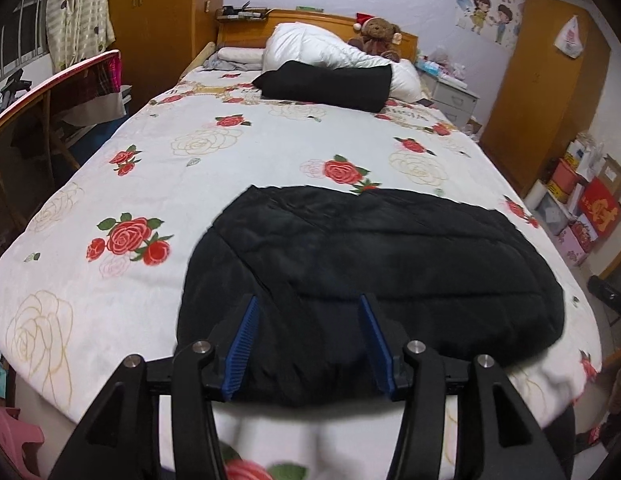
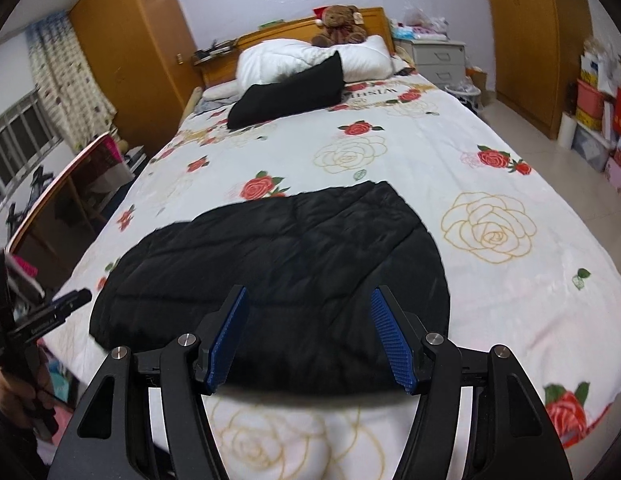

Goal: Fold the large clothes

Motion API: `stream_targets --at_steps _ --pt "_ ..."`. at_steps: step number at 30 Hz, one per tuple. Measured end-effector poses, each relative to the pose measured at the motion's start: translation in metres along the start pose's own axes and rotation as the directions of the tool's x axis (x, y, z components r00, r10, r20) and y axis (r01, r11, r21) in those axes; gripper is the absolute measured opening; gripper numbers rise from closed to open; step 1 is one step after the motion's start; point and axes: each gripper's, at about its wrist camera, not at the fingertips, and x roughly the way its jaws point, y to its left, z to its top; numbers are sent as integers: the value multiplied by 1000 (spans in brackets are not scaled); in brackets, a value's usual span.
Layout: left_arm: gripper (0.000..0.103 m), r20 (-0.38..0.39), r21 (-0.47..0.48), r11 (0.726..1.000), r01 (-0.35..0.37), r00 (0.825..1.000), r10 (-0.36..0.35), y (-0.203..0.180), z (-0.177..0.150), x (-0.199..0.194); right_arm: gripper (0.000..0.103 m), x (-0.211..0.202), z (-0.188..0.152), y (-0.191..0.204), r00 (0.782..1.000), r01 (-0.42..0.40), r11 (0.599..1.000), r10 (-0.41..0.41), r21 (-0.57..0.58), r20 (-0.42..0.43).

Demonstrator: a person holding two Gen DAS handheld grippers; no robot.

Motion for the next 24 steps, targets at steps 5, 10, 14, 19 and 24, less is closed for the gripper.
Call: stream_targets --at_steps 5,10,14,19,24 --pt "58 -1 28 999 26 1000 -26 -22 -19 -24 64 -16 -18 19 1000 -8 999 8 -41 5" --pt "59 -1 54 998 35 999 -35 -35 -33 -41 64 -32 -33 37 1000 -9 996 11 -93 21" --pt "59 -2 56 998 27 1000 -27 -38 -42 -48 64 -39 -41 47 1000 4 992 -1 -126 26" --pt "59 0 68 998 4 1000 -4 -41 -50 -49 64 -36 -50 54 1000 23 987 -20 -158 23" --pt "59 -24 68 998 4 1000 -2 -43 -57 -42 64 -25 -60 55 999 35 986 -37 -161 -11"
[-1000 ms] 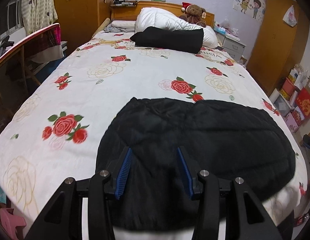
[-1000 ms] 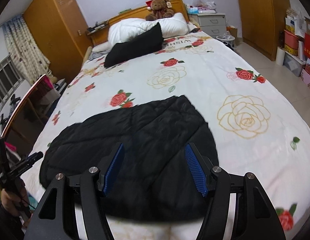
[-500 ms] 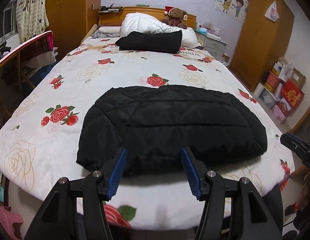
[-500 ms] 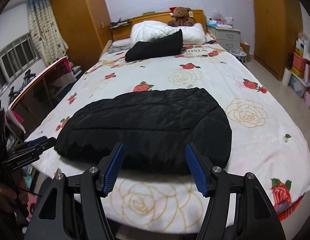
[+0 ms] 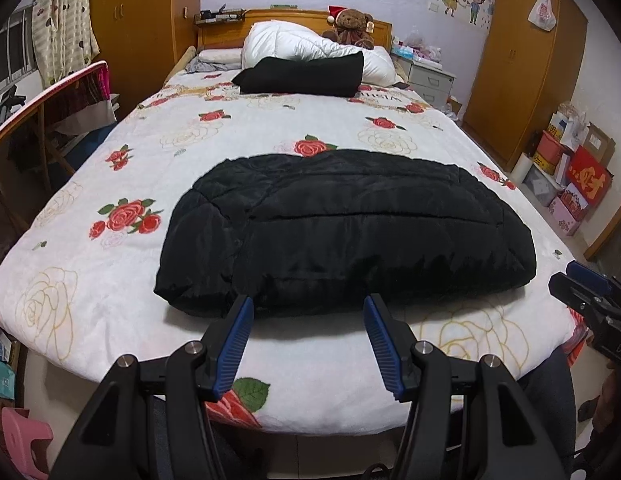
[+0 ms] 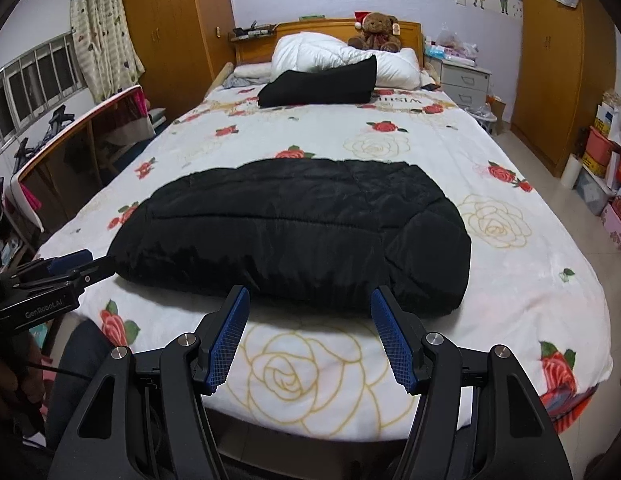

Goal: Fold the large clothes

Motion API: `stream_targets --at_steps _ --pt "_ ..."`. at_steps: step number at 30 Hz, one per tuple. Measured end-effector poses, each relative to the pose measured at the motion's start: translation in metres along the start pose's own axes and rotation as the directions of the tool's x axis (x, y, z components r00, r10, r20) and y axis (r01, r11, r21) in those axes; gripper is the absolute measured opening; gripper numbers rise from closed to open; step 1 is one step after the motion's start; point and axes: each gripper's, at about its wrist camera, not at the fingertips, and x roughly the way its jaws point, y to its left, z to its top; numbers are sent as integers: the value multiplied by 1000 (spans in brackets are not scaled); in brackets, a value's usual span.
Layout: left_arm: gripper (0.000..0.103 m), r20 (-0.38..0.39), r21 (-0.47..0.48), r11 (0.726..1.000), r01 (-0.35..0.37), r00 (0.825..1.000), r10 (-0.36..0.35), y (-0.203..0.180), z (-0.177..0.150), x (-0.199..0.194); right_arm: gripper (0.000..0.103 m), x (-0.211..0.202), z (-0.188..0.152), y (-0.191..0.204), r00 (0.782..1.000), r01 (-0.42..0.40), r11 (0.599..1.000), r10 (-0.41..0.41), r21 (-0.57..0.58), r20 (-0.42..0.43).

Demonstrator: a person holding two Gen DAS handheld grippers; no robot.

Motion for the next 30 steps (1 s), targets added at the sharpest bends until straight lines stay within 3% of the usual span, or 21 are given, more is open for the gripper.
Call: stream_targets --at_steps 30 --pt "60 -34 -22 1000 17 999 -18 -5 -8 10 64 7 -7 3 999 1 1000 0 4 -33"
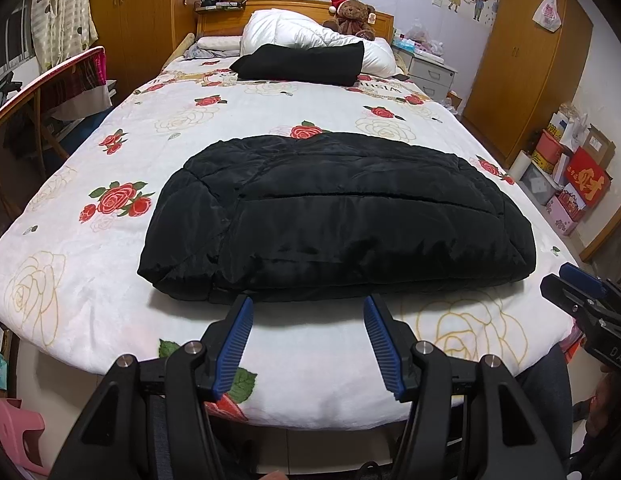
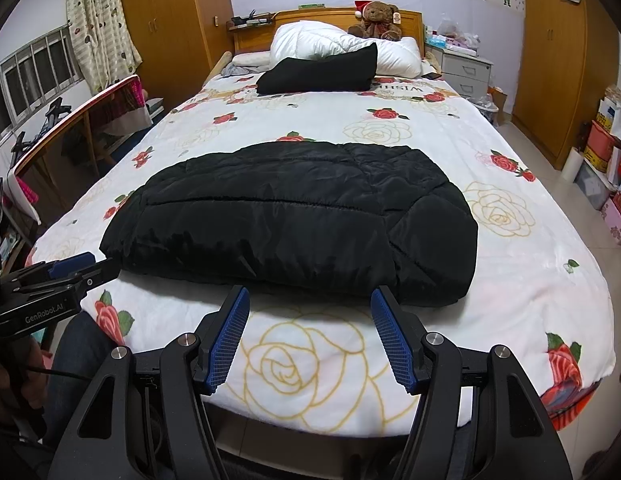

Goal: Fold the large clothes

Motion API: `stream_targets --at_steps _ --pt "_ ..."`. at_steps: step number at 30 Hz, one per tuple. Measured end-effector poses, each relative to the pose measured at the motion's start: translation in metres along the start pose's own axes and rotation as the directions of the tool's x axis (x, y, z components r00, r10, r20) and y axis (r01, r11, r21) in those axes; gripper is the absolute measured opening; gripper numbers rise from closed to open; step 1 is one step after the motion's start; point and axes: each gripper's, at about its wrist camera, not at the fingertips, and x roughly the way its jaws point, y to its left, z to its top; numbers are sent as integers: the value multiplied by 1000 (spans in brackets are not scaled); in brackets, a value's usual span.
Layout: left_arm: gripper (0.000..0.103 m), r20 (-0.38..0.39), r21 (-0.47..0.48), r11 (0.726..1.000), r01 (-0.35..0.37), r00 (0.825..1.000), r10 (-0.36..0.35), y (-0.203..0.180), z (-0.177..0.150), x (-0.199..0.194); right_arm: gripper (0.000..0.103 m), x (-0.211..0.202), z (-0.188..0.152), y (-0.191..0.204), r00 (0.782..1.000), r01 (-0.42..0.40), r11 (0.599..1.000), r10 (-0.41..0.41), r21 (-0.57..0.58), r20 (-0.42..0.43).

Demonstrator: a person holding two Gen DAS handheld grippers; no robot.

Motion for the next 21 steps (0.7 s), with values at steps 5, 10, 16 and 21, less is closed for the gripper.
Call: stream_targets --at_steps 5,10,16,21 --pt "60 1 4 1000 4 1000 -4 0 0 0 64 2 -2 1 1000 0 1000 0 1 -4" --pt "60 2 6 1000 6 1000 -6 -2 0 -1 64 3 -2 0 1000 -1 1000 1 1 -5" --pt "60 0 2 1000 7 1000 -7 -2 0 -1 64 3 -2 0 1000 -2 1000 2 1 -6" --pt "61 4 3 1000 7 1000 -7 -2 0 -1 64 3 -2 0 1000 -1 1000 1 1 -6"
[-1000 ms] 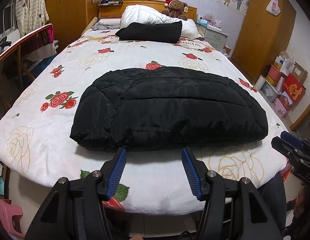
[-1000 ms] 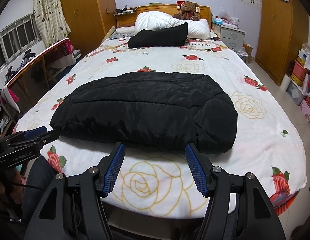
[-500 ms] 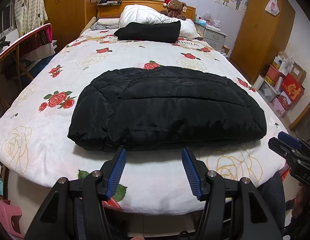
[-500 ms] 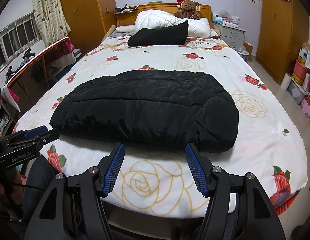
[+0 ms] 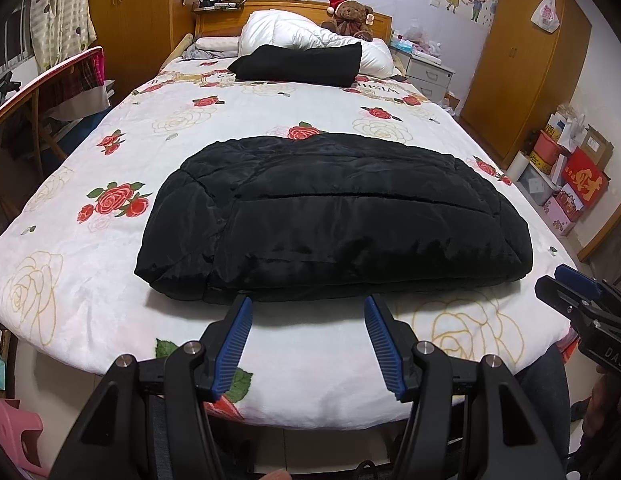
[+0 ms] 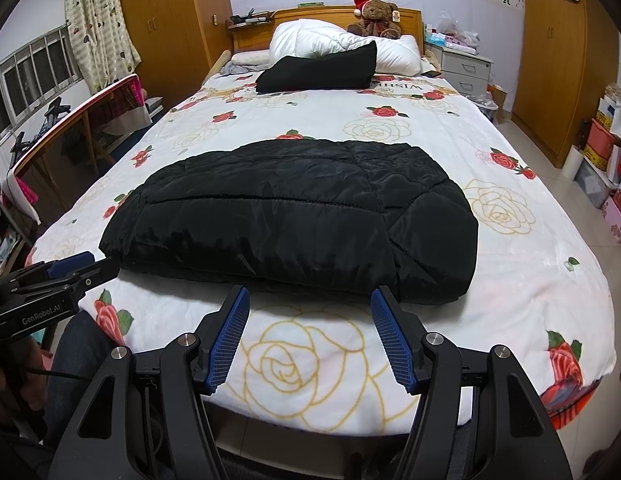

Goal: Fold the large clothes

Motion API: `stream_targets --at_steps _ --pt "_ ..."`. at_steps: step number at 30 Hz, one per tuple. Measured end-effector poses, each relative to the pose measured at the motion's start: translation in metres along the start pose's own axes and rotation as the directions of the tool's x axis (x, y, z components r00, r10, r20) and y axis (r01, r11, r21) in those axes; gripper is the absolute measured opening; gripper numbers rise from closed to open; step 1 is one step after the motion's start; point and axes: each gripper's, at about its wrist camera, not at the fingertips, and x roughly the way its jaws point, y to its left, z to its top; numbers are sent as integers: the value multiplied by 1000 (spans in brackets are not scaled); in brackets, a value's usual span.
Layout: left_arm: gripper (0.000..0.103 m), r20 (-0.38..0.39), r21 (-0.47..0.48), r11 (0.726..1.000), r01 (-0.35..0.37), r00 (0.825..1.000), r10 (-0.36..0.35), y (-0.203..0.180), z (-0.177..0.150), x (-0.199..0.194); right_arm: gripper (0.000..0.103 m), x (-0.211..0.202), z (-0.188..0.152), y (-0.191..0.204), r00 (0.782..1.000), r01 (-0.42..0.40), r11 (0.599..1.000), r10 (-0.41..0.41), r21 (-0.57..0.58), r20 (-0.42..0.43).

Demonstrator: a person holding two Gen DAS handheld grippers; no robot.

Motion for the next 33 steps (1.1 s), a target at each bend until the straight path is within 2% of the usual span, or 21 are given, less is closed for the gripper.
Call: stream_targets --at_steps 33 --pt "61 2 26 1000 -8 1000 8 -9 -1 -1 64 -1 -2 -5 1000 4 1000 -4 3 0"
